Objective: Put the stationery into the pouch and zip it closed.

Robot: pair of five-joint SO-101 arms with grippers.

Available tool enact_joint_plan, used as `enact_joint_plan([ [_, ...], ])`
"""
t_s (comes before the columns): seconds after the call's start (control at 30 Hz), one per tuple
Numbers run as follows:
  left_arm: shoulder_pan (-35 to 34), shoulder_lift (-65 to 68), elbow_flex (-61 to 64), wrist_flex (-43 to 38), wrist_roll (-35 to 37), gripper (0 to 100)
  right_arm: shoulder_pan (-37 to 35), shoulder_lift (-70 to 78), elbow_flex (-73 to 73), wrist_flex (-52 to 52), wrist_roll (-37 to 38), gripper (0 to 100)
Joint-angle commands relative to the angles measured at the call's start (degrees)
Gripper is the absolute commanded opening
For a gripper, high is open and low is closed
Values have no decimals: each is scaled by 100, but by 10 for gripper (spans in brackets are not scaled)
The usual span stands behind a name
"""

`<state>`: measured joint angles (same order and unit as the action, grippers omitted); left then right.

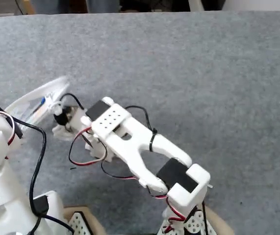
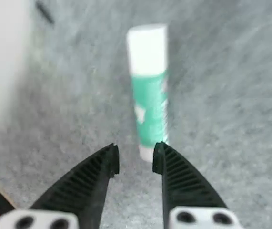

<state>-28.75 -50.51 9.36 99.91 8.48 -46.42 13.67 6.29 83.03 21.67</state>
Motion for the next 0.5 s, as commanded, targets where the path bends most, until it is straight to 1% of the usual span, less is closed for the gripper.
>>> enact_joint_plan([
  [0.0,-13,-62,-365,-132,0,29,-229,-13,-470,-202,-105,134],
  [0.23,-13,-62,-365,-132,-9,29,-695,4,-470,-730,-105,134],
  [0.47,-13,-62,-365,-123,-9,29,-712,743,-523,-1002,-105,134],
])
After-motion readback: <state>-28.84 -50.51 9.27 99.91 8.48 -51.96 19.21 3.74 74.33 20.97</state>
